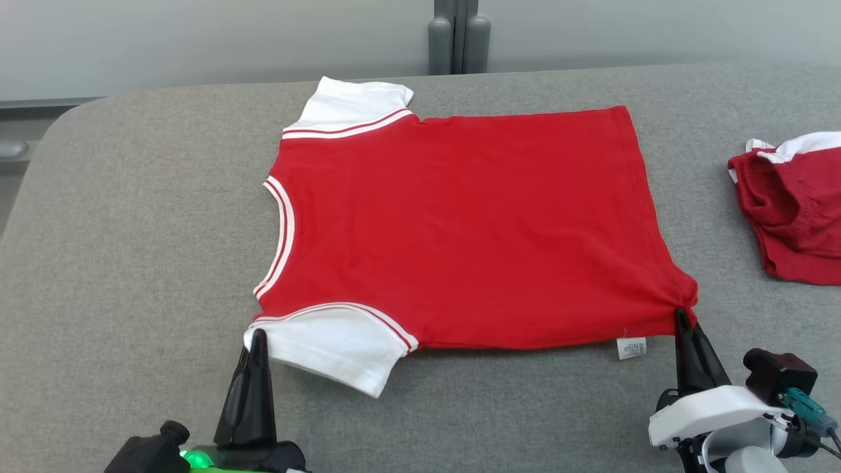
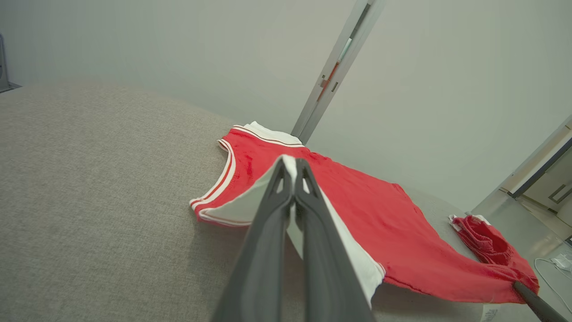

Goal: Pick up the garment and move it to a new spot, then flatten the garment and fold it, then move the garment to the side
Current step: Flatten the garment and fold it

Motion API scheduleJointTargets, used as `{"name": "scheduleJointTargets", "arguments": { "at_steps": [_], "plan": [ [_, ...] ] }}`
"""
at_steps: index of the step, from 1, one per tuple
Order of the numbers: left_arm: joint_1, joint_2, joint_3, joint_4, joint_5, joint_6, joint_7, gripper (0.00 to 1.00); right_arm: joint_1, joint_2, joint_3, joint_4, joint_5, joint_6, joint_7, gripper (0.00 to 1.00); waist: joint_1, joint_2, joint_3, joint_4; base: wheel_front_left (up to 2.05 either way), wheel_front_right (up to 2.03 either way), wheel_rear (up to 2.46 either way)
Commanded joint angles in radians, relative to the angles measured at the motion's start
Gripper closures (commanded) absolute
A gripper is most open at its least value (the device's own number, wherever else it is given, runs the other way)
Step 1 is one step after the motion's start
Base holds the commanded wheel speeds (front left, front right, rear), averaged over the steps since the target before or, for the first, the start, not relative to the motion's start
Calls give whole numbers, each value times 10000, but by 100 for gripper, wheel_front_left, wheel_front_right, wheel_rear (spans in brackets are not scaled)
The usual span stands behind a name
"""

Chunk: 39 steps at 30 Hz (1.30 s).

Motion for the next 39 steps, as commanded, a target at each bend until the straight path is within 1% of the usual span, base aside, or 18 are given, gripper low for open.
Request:
{"name": "scheduleJointTargets", "arguments": {
  "at_steps": [1,6,15,18,22,26,35,36,37,38,39],
  "plan": [
    [-324,30,-39,190,-154,66,1,100,-337,-33,-13,391,76,-12,-15,100,1,-1,136,4,0,0,0],
    [-631,30,-25,555,-270,134,0,100,-740,-32,-13,1157,292,-12,-29,100,1,-1,324,81,0,0,0],
    [-1815,28,137,1374,-32,8,0,100,-1403,-33,-52,1552,800,-13,-32,100,1,-1,675,98,0,0,0],
    [-2542,28,92,1916,48,-80,0,100,-1745,-33,-157,1535,986,-12,-32,100,1,-1,851,45,0,0,0],
    [-3699,31,187,2802,110,-180,2,100,-2291,-33,-306,1658,868,-12,-33,100,1,-1,1104,-39,0,0,0],
    [-4751,30,376,3695,150,-181,2,100,-2787,-34,-379,1822,783,-13,-34,100,1,-1,1392,-155,0,0,0],
    [-6120,33,485,5324,568,-294,0,100,-3564,-33,-337,2137,728,-13,-34,100,1,-1,1822,-324,0,0,0],
    [-6212,33,486,5472,585,-272,0,100,-3620,-31,-313,2157,731,-12,-34,96,1,-1,1844,-325,0,0,0],
    [-6349,33,485,5574,613,-270,0,100,-3708,-33,-298,2164,747,-12,-34,83,1,-1,1876,-321,0,0,0],
    [-6470,33,493,5672,615,-266,2,100,-3768,-33,-273,2177,779,-12,-34,75,1,-1,1903,-318,0,0,0],
    [-6590,33,507,5779,624,-259,0,100,-3816,-33,-253,2206,820,-12,-34,70,1,-1,1936,-317,0,0,0]
  ]
}}
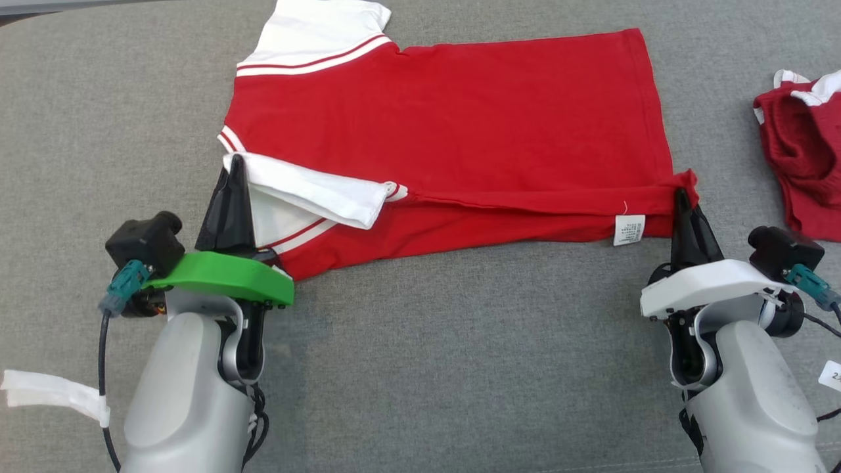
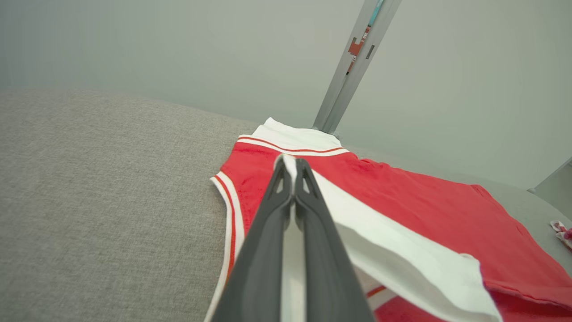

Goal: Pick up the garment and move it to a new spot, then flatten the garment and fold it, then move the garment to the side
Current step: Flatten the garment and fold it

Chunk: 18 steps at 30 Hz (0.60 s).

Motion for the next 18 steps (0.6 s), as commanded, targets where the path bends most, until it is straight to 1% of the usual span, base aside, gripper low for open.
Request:
{"name": "scheduleJointTargets", "arguments": {
  "at_steps": [1,2,3,7,8,9,10,11,14,18],
  "plan": [
    [-328,39,36,125,56,21,-2,100,-214,-31,28,20,66,-10,-29,56,1,-1,72,0,0,0,0],
    [-478,39,44,228,66,42,-2,100,-277,-33,57,16,100,-10,-29,13,1,-1,113,-3,0,0,0],
    [-595,39,58,313,49,49,0,100,-326,-33,97,21,102,-10,-29,0,1,-1,144,-5,0,0,0],
    [-1037,35,192,712,225,118,0,100,-550,-31,245,30,94,-10,-29,0,1,-1,277,-48,0,0,0],
    [-1147,37,219,807,246,110,-1,71,-598,-34,254,10,70,-10,-29,0,1,-1,308,-67,0,0,0],
    [-1239,37,245,874,269,109,0,39,-645,-34,252,-38,37,-10,-29,0,1,-1,334,-83,0,0,0],
    [-1328,37,281,921,293,108,0,4,-692,-33,212,-164,-81,-10,-29,0,1,-1,359,-100,0,0,0],
    [-1362,39,316,958,302,103,0,0,-700,-33,165,-260,-160,-10,-29,0,1,-1,377,-110,0,0,0],
    [-1445,37,354,1098,306,72,0,0,-606,-34,16,-647,-438,-10,-27,0,1,-1,408,-148,0,0,0],
    [-1470,40,572,856,357,21,-1,0,-354,-31,-322,-1282,-953,-10,-27,0,1,-1,404,-148,0,0,0]
  ]
}}
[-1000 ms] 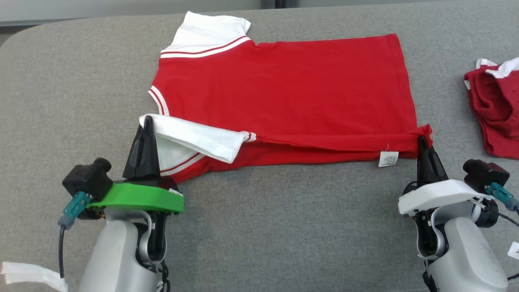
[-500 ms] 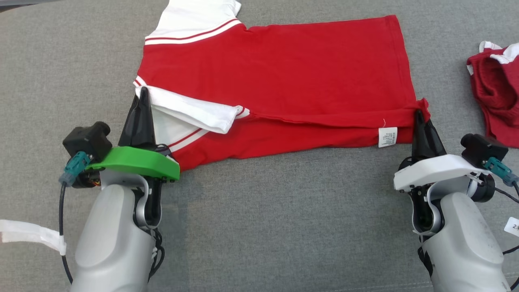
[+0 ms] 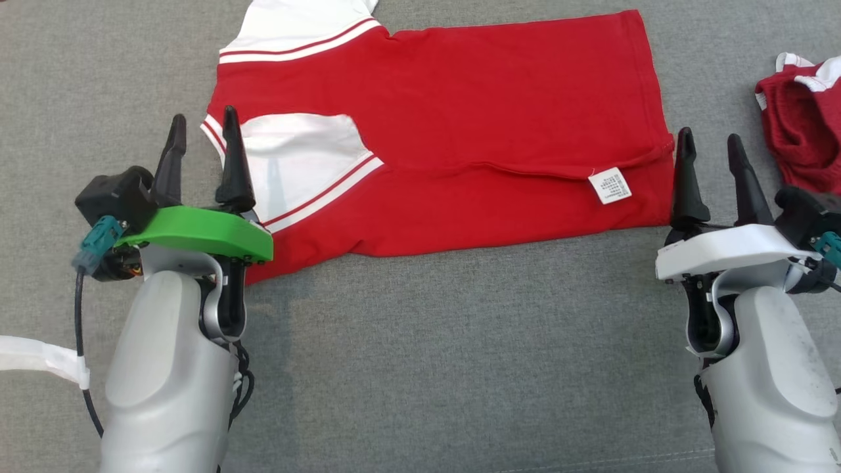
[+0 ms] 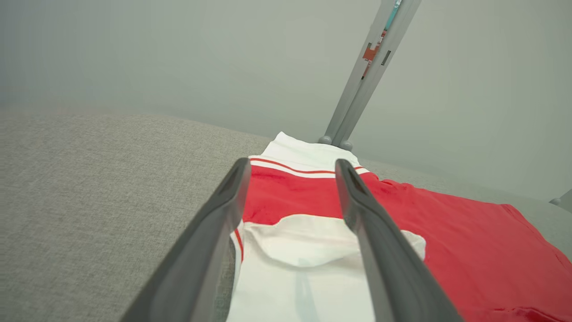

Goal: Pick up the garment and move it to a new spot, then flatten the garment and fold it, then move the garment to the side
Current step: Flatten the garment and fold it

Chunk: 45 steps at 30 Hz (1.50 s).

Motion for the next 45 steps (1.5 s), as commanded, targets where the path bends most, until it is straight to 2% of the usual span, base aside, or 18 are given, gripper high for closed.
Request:
{"name": "scheduleJointTargets", "arguments": {
  "at_steps": [1,9,13,18,23,29,33,34,35,36,37,38,39,45],
  "plan": [
    [-140,40,123,-138,54,-63,0,0,182,-34,-125,-223,-200,-12,-27,0,0,-1,-14,8,0,0,0],
    [665,40,439,-1012,11,-250,2,0,889,-28,-436,-1137,-1092,-12,-28,0,0,-1,-331,164,0,0,0],
    [1402,134,271,-902,-1,-343,71,0,1345,-28,-522,-1245,-1505,-12,1,0,0,-1,-674,317,0,0,0],
    [2470,352,109,-1006,-204,-273,1146,0,1826,-28,-643,-1399,-1623,-12,285,0,0,-1,-1043,517,0,0,0],
    [3265,248,204,-1153,-965,-99,2533,0,2127,-29,-745,-1530,-1560,-12,550,0,0,-1,-1161,608,0,0,0],
    [3360,110,100,-991,-1762,82,3159,0,2029,-31,-641,-1488,-1490,-12,740,0,0,-1,-1017,441,0,0,0],
    [3129,67,-101,-826,-2209,43,3275,0,1867,-26,-567,-1307,-1564,-12,932,0,0,-1,-880,280,0,0,0],
    [3092,61,-151,-786,-2254,52,3244,7,1834,-26,-536,-1222,-1578,-12,1013,0,0,-1,-855,244,0,0,0],
    [3036,54,-190,-753,-2264,59,3153,33,1785,-25,-486,-1107,-1615,-12,1140,0,0,-1,-827,208,0,0,0],
    [2986,52,-213,-742,-2266,62,3085,51,1730,-29,-464,-1013,-1606,-12,1243,0,0,-1,-804,186,0,0,0],
    [2920,51,-229,-736,-2270,59,2960,75,1649,-31,-434,-865,-1610,-12,1387,0,0,-1,-781,169,0,0,0],
    [2868,50,-245,-740,-2258,64,2852,85,1586,-29,-428,-728,-1642,-12,1502,0,0,-1,-760,161,0,0,0],
    [2806,50,-260,-744,-2248,57,2746,100,1504,-28,-431,-537,-1675,-12,1646,0,0,-1,-734,159,0,0,0],
    [2542,49,-427,-844,-2162,-24,2371,100,861,-29,-576,631,-1836,-12,2263,0,0,-1,-642,332,0,0,0]
  ]
}}
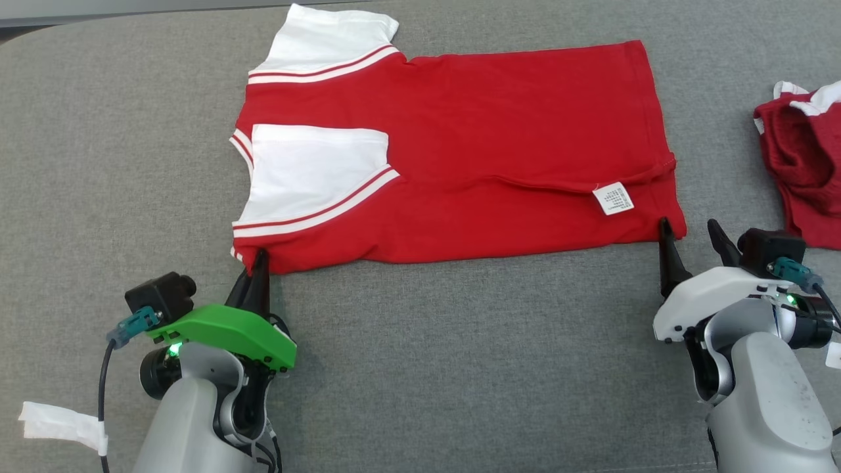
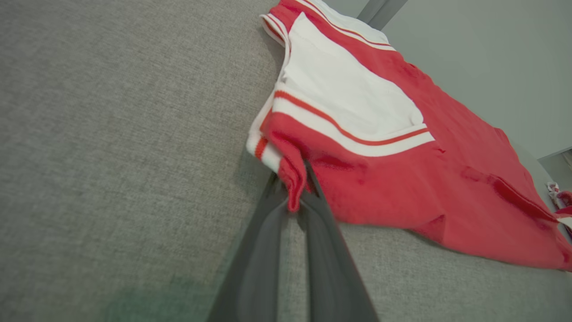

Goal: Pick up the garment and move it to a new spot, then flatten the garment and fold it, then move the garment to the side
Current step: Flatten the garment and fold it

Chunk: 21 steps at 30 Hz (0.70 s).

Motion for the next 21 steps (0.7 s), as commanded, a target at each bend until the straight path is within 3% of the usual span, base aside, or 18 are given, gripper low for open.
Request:
{"name": "scheduleJointTargets", "arguments": {
  "at_steps": [1,4,5,6,7,8,15,21],
  "plan": [
    [-185,23,-41,-62,47,-54,-107,100,-187,-26,-68,234,-177,-10,120,0,0,-1,25,114,0,0,0],
    [-226,22,-155,-178,76,-110,-256,100,-492,-21,-110,870,-43,-10,434,0,0,-1,-17,271,0,0,0],
    [-231,25,-167,-217,74,-117,-284,100,-586,-23,-84,1020,82,-10,496,15,0,-1,-37,301,0,0,0],
    [-240,24,-197,-274,89,-137,-335,100,-645,-26,-57,1203,251,-10,585,61,0,-1,-70,328,0,0,0],
    [-251,25,-207,-328,93,-153,-388,100,-683,-21,-38,1309,351,-10,612,75,0,-1,-101,340,0,0,0],
    [-261,30,-220,-385,102,-158,-423,100,-752,-21,-39,1430,469,-10,642,100,0,-1,-158,345,0,0,0],
    [-252,212,-295,-1078,196,-70,-471,100,-1086,-32,-304,1317,1025,-10,563,100,0,-1,-640,235,0,0,0],
    [607,412,-486,-2148,290,82,-60,100,-271,-31,-494,406,1453,-10,1214,100,0,-1,-1137,189,0,0,0]
  ]
}}
